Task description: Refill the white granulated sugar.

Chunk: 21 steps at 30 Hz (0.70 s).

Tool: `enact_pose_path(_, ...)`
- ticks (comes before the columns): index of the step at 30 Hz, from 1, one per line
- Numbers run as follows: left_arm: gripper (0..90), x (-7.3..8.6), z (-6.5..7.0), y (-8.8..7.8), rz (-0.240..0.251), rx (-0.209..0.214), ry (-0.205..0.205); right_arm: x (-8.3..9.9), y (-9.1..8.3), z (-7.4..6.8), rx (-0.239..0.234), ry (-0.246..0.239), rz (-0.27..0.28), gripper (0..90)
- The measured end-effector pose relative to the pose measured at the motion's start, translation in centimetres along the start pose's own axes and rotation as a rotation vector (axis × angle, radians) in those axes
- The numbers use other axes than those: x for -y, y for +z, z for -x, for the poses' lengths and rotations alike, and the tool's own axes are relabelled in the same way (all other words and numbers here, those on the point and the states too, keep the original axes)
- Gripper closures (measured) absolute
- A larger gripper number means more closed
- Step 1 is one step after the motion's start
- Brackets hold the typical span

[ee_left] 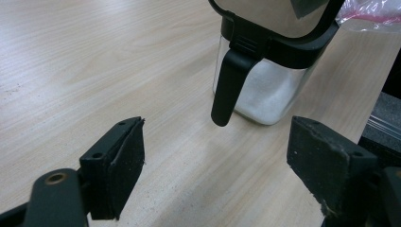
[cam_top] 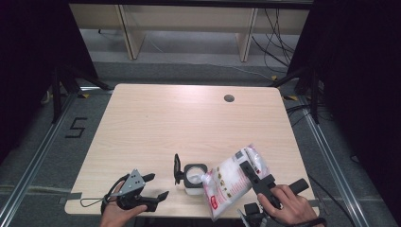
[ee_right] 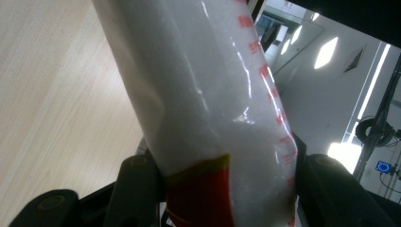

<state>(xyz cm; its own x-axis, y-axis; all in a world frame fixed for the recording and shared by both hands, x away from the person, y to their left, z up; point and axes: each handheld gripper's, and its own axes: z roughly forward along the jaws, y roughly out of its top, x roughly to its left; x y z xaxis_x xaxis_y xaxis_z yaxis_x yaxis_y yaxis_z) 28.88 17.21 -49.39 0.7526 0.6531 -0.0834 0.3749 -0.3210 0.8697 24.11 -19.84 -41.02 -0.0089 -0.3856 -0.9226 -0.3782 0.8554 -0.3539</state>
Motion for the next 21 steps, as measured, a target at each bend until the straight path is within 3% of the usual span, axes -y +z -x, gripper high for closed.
enact_pose_path(1, 19.3, -0.03, -0.18, -0.11, -0.018, -0.009, 0.018, -0.02, 0.01, 0.0, -0.002, 0.0, 0.001, 56.4)
enact_pose_path(3, 19.3, -0.02, 0.01, -0.01, 0.002, 0.0, -0.002, -0.04, -0.09, -0.13, -0.003, 0.017, -0.009, 56.4)
enact_pose_path(11, 19.3, -0.03, -0.04, -0.02, 0.001, -0.001, -0.001, 0.0, 0.03, 0.05, 0.0, -0.001, 0.006, 56.4)
enact_pose_path(20, 19.3, -0.03, -0.14, -0.06, -0.008, -0.007, 0.012, 0.1, -0.03, -0.15, -0.013, 0.023, -0.005, 56.4)
enact_pose_path(21, 19.3, -0.02, 0.01, 0.03, 0.007, -0.001, -0.008, 0.06, -0.02, -0.06, -0.016, 0.018, -0.005, 56.5)
